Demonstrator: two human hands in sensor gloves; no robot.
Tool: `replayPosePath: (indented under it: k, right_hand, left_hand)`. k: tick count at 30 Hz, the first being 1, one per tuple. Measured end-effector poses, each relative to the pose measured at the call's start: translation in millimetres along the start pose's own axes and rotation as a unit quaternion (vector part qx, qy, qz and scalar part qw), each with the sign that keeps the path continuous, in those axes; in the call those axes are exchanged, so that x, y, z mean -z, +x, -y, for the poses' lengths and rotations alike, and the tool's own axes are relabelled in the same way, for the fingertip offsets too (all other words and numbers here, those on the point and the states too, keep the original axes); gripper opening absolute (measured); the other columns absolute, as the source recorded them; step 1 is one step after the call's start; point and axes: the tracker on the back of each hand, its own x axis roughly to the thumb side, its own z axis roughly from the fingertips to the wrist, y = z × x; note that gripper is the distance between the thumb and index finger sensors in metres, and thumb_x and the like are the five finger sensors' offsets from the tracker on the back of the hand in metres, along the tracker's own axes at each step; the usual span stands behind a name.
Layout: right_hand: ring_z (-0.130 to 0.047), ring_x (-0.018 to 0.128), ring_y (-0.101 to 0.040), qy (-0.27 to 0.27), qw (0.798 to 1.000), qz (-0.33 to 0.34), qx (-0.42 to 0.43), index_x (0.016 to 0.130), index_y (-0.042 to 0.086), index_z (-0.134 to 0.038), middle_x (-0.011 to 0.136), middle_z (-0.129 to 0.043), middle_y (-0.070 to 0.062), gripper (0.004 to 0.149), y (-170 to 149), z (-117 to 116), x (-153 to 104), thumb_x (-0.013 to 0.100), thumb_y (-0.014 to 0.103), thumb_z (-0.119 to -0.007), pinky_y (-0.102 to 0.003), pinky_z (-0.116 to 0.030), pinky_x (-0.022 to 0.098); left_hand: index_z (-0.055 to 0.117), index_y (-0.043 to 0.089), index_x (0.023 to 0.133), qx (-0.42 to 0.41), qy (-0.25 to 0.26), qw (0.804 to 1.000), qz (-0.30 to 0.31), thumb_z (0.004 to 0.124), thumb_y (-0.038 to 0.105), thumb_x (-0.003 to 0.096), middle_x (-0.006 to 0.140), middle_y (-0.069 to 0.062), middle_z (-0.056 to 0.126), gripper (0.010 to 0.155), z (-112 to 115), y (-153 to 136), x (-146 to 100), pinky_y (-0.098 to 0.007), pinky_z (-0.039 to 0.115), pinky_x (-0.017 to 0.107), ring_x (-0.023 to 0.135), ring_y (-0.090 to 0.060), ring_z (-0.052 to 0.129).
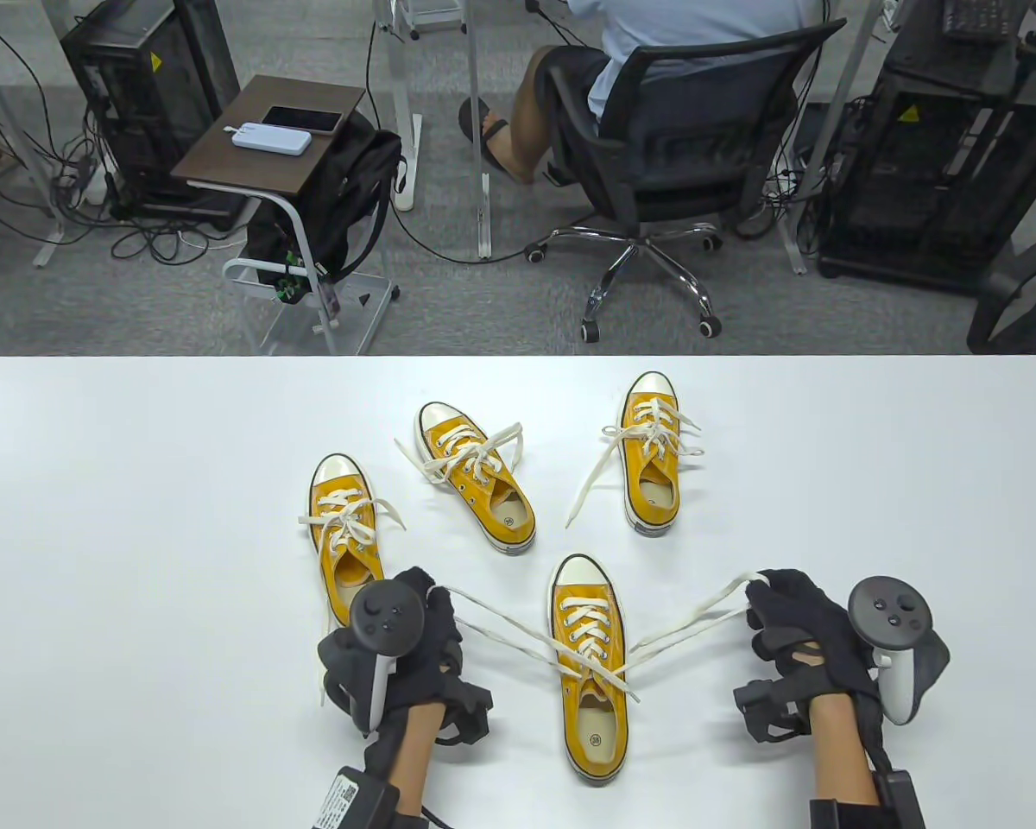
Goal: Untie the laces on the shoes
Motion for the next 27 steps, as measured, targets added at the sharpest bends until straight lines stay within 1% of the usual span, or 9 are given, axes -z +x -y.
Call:
replayPosePath:
  k: [4, 7, 12, 15, 18, 20, 21, 23, 27]
  right_hand:
    - [-0.100, 0.028, -0.032, 0.000, 1.000, -0.006, -0.010, 0.075, 0.015, -0.086, 0.052, -0.100, -0.011, 0.040, 0, -1, 0, 0.043, 0.038, -0.088, -0.041, -0.084, 0.011]
    - [-0.101, 0.026, -0.032, 0.005, 0.999, -0.004, -0.031, 0.073, 0.014, -0.089, 0.049, -0.102, -0.010, 0.039, 2, -4, 0, 0.041, 0.036, -0.091, -0.041, -0.084, 0.010]
    - [-0.102, 0.027, -0.033, 0.039, 0.994, 0.018, -0.099, 0.071, 0.013, -0.094, 0.049, -0.104, -0.012, 0.038, 10, -22, -2, 0.038, 0.033, -0.095, -0.043, -0.084, 0.011]
    - [-0.101, 0.029, -0.034, 0.056, 0.988, 0.029, -0.141, 0.072, 0.012, -0.095, 0.052, -0.104, -0.013, 0.038, 15, -35, -4, 0.039, 0.030, -0.094, -0.043, -0.084, 0.012]
    - [-0.101, 0.031, -0.035, 0.076, 0.982, 0.033, -0.167, 0.077, 0.010, -0.093, 0.058, -0.103, -0.016, 0.040, 18, -45, -6, 0.041, 0.027, -0.092, -0.044, -0.084, 0.014]
    - [-0.100, 0.033, -0.035, 0.091, 0.978, 0.033, -0.187, 0.079, 0.009, -0.091, 0.061, -0.102, -0.016, 0.040, 18, -51, -7, 0.042, 0.025, -0.089, -0.044, -0.084, 0.015]
    - [-0.100, 0.034, -0.036, 0.095, 0.976, 0.032, -0.191, 0.081, 0.008, -0.090, 0.063, -0.102, -0.017, 0.042, 18, -52, -7, 0.043, 0.025, -0.088, -0.045, -0.084, 0.016]
    - [-0.100, 0.035, -0.036, 0.096, 0.975, 0.030, -0.201, 0.084, 0.006, -0.087, 0.066, -0.100, -0.018, 0.043, 18, -53, -8, 0.044, 0.023, -0.087, -0.045, -0.084, 0.017]
    - [-0.100, 0.034, -0.036, 0.062, 0.977, 0.037, -0.202, 0.084, 0.006, -0.087, 0.063, -0.101, -0.018, 0.045, 23, -46, -10, 0.044, 0.027, -0.087, -0.045, -0.084, 0.016]
  left_hand:
    - [0.079, 0.024, 0.089, 0.015, 0.014, 1.000, -0.019, 0.074, 0.042, 0.0505, 0.096, -0.013, 0.076, 0.043, -10, -7, 3, -0.051, 0.076, 0.048, 0.076, -0.040, 0.083]
    - [0.080, 0.023, 0.088, 0.017, 0.011, 1.000, -0.018, 0.075, 0.041, 0.0504, 0.095, -0.013, 0.077, 0.042, -9, -7, 4, -0.051, 0.076, 0.047, 0.075, -0.041, 0.083]
    - [0.091, 0.026, 0.082, 0.061, -0.015, 0.998, 0.026, 0.085, 0.039, 0.0469, 0.088, -0.010, 0.087, 0.038, 2, 5, 1, -0.050, 0.078, 0.046, 0.072, -0.038, 0.088]
    - [0.097, 0.029, 0.080, 0.093, -0.038, 0.994, 0.052, 0.087, 0.038, 0.0454, 0.084, -0.007, 0.092, 0.037, 11, 15, -3, -0.049, 0.079, 0.044, 0.069, -0.036, 0.091]
    - [0.096, 0.025, 0.083, 0.113, -0.069, 0.989, 0.062, 0.084, 0.034, 0.0470, 0.085, -0.008, 0.093, 0.039, 19, 23, -7, -0.048, 0.079, 0.044, 0.069, -0.036, 0.091]
    - [0.093, 0.022, 0.087, 0.129, -0.123, 0.982, 0.068, 0.082, 0.029, 0.0483, 0.089, -0.010, 0.089, 0.041, 26, 27, -8, -0.048, 0.079, 0.046, 0.073, -0.036, 0.089]
    - [0.091, 0.021, 0.090, 0.133, -0.133, 0.980, 0.061, 0.080, 0.027, 0.0488, 0.091, -0.011, 0.087, 0.043, 28, 28, -8, -0.048, 0.080, 0.047, 0.075, -0.037, 0.088]
    - [0.085, 0.019, 0.095, 0.145, -0.143, 0.977, 0.057, 0.078, 0.023, 0.0493, 0.097, -0.014, 0.081, 0.047, 29, 29, -9, -0.049, 0.078, 0.051, 0.078, -0.038, 0.085]
    - [0.084, 0.019, 0.097, 0.132, -0.139, 0.980, 0.059, 0.076, 0.021, 0.0493, 0.098, -0.014, 0.079, 0.048, 24, 30, -9, -0.049, 0.078, 0.052, 0.079, -0.039, 0.083]
